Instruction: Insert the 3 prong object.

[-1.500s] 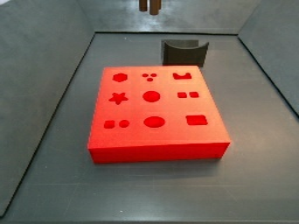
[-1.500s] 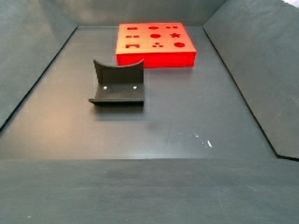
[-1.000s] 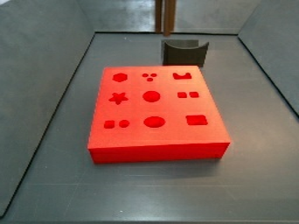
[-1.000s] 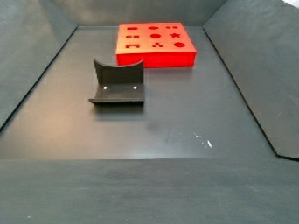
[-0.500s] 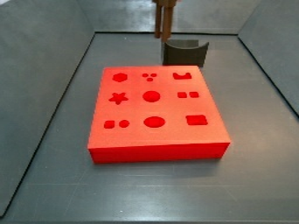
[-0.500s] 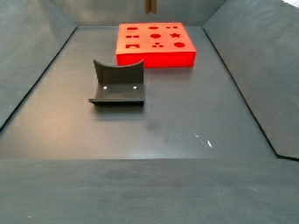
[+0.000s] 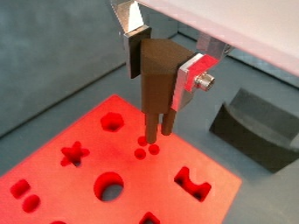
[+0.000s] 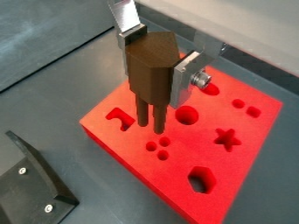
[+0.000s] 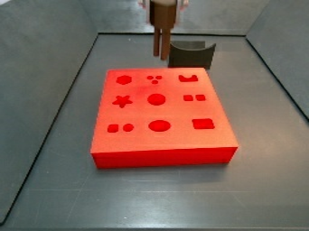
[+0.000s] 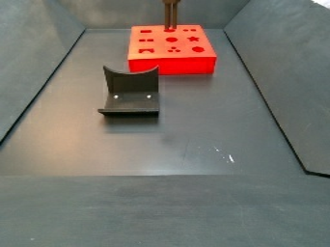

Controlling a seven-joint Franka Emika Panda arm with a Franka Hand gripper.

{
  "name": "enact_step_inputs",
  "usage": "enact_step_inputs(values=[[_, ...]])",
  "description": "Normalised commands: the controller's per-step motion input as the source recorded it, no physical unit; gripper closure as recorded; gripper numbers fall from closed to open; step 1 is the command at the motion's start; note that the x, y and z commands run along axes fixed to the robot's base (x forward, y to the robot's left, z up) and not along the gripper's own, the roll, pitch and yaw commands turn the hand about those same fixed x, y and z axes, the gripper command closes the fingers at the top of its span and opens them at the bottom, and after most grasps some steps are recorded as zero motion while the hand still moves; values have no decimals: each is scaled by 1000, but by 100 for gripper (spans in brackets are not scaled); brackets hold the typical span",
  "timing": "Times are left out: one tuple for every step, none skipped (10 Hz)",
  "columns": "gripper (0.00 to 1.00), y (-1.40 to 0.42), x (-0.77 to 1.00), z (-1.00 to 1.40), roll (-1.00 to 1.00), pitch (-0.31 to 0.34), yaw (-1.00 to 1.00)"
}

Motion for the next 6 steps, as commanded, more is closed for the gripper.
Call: enact_step_inputs(values=[[100,31,0,-583,7,-214,-60],[100,74,-103,-466,26,-156,-3],[100,100,-160,-300,0,-136,0],[100,29,-66,-260,0,-140,0],[100,0,0,-211,26,-131,0],[100,-166,0,-157,207,-96,-11]])
